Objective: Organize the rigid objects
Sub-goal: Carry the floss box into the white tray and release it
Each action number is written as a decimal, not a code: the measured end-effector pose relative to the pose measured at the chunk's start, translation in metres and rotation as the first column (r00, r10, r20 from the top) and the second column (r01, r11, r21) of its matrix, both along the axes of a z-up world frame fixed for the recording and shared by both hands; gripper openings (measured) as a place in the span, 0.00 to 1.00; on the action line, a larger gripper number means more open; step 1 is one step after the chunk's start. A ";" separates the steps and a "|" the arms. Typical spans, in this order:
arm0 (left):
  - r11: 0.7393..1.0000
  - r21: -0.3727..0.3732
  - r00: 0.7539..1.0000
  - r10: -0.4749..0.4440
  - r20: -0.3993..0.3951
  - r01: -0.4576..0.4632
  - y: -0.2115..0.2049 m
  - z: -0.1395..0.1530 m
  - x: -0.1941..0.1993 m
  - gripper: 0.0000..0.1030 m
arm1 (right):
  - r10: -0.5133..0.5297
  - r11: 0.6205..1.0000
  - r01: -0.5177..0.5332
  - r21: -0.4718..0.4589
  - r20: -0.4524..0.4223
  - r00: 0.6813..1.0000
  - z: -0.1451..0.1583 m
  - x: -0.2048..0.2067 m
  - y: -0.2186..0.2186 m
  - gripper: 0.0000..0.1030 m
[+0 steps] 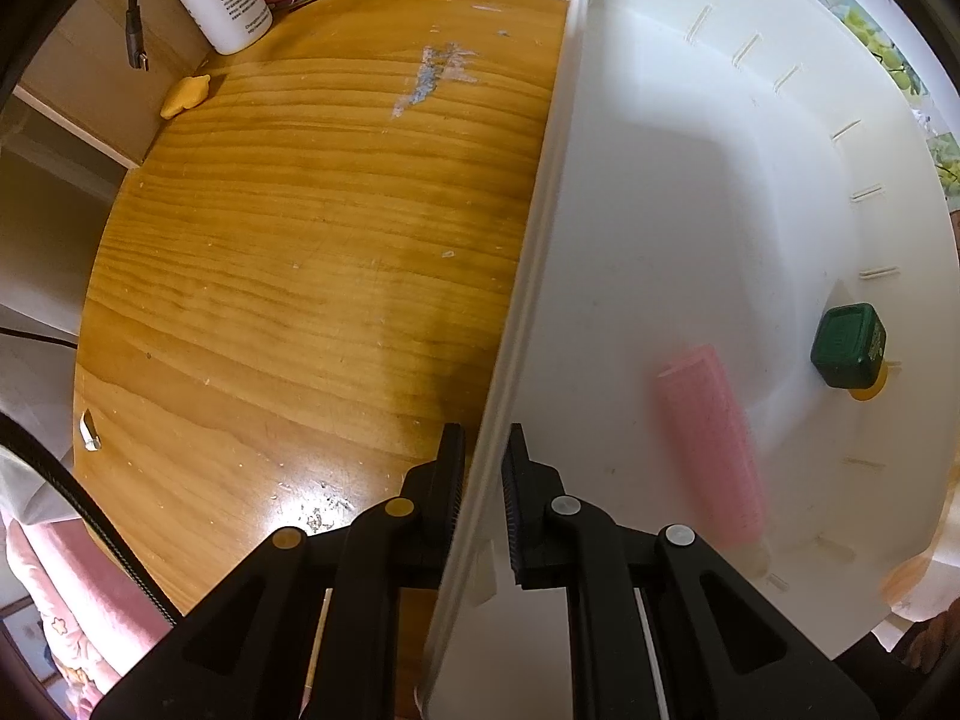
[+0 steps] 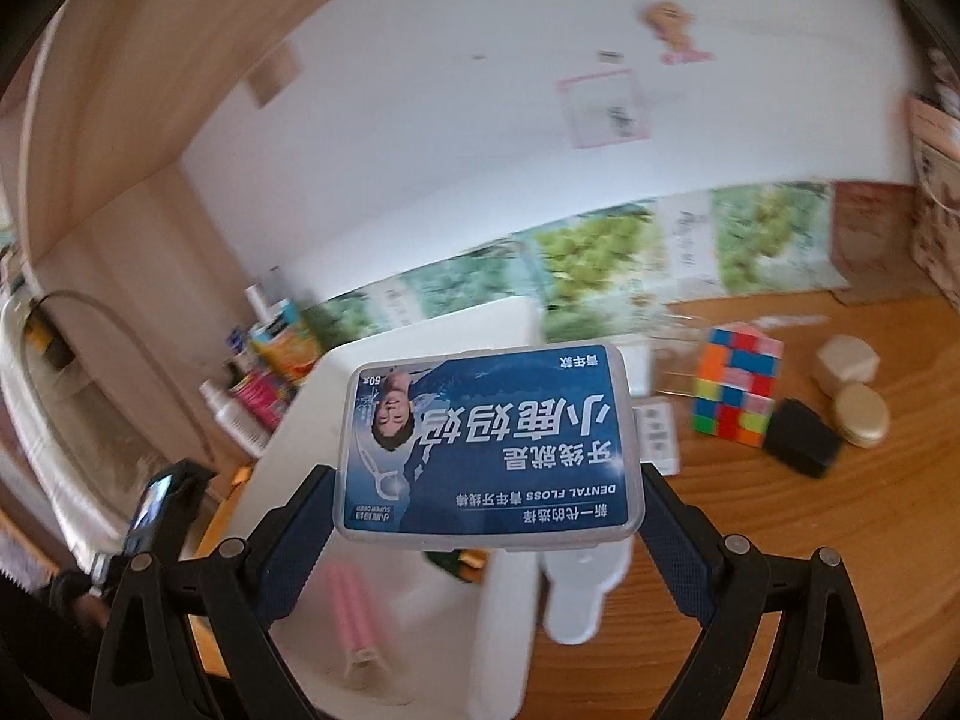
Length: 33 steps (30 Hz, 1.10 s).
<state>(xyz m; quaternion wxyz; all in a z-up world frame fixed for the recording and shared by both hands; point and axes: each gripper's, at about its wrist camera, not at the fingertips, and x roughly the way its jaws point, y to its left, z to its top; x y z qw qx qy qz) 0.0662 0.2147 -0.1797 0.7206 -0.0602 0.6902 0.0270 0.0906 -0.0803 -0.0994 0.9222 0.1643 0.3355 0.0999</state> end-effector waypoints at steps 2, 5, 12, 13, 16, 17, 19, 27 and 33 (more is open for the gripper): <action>1.000 -0.001 1.000 0.000 0.000 0.000 0.000 0.000 0.000 0.12 | 0.043 0.999 -0.043 -0.011 0.010 0.999 0.002 0.000 0.010 0.93; 1.000 -0.003 1.000 -0.004 -0.001 0.004 -0.001 0.001 0.001 0.12 | 0.103 0.994 -0.103 -0.023 0.009 0.995 0.003 0.001 0.024 0.93; 1.000 0.000 1.000 -0.017 -0.004 0.017 -0.002 0.001 0.004 0.12 | 0.243 0.969 -0.242 -0.052 0.011 0.970 0.004 0.001 0.056 0.93; 1.000 -0.001 1.000 -0.016 -0.003 0.016 -0.002 0.001 0.004 0.12 | 0.261 0.964 -0.260 -0.060 0.006 0.965 0.004 0.001 0.062 0.93; 1.000 -0.009 1.000 -0.010 -0.001 0.010 -0.002 0.001 0.003 0.12 | 0.291 0.955 -0.291 -0.066 -0.007 0.957 0.003 0.000 0.071 0.93; 1.000 -0.011 1.000 -0.009 -0.001 0.009 -0.002 0.001 0.003 0.12 | 0.294 0.953 -0.294 -0.068 -0.010 0.956 0.002 0.000 0.072 0.93; 1.000 -0.012 1.000 -0.004 0.000 0.004 -0.001 0.000 0.003 0.12 | 0.294 0.953 -0.295 -0.070 -0.018 0.956 0.002 0.001 0.073 0.93; 1.000 -0.013 1.000 0.003 0.003 -0.003 0.004 0.000 0.000 0.13 | 0.244 0.967 -0.246 -0.069 -0.037 0.969 0.000 0.005 0.063 0.93; 1.000 -0.005 1.000 0.005 0.003 -0.005 0.004 -0.002 -0.001 0.13 | 0.161 0.985 -0.164 -0.058 -0.049 0.986 -0.004 0.008 0.047 0.93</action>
